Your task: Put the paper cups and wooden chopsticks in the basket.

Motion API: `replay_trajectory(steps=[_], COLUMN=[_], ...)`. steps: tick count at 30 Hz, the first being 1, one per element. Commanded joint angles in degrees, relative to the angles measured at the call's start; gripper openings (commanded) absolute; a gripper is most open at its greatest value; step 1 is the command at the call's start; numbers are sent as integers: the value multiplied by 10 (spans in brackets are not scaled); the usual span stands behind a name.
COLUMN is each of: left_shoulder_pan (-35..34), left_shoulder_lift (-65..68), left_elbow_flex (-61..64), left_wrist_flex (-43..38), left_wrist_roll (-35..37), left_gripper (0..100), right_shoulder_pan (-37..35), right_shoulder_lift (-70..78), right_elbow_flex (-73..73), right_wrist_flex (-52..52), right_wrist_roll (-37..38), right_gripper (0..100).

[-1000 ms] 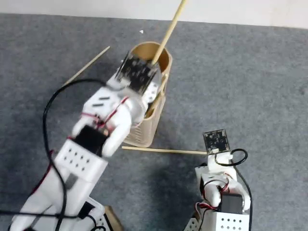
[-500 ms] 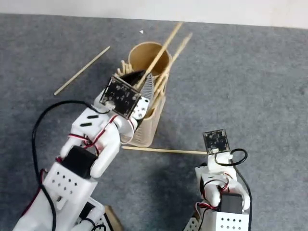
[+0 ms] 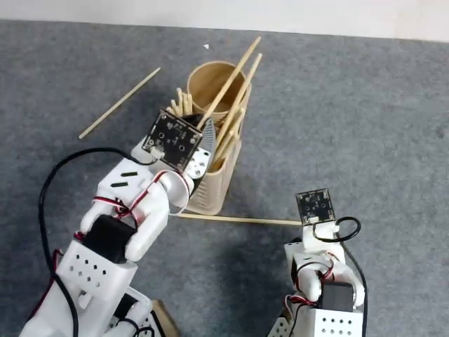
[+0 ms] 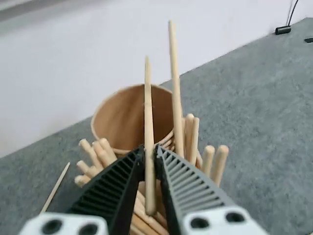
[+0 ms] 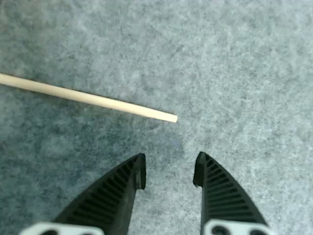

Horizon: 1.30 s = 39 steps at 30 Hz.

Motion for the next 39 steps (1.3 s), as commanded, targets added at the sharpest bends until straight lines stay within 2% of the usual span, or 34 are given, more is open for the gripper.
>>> replay_trajectory(steps=[1,7,10,16,20,26,32,39], left_shoulder_pan=[-4,-4,-4,0,1,-4,-5,-105], left_shoulder_lift=[-12,-12,-12,-34,-89,-123,-125,-126], left_elbow_flex=[-42,-134,-162,-187,-175,-80,-20,-10], left_wrist_flex=[42,216,263,334,369,394,396,403], left_wrist_roll=[-1,-4,-5,-75,-149,-231,-244,-243], left_gripper=[76,77,77,77,78,78,77,77], right_shoulder_pan=[7,7,7,7,7,7,7,7], right_shoulder_lift=[-7,-7,-7,-7,-7,-7,-7,-7], right_elbow_flex=[67,67,67,67,67,67,67,67], right_wrist_flex=[3,3,3,3,3,3,3,3], right_wrist_roll=[5,5,5,5,5,5,5,5], right_gripper=[170,170,170,170,170,170,170,170])
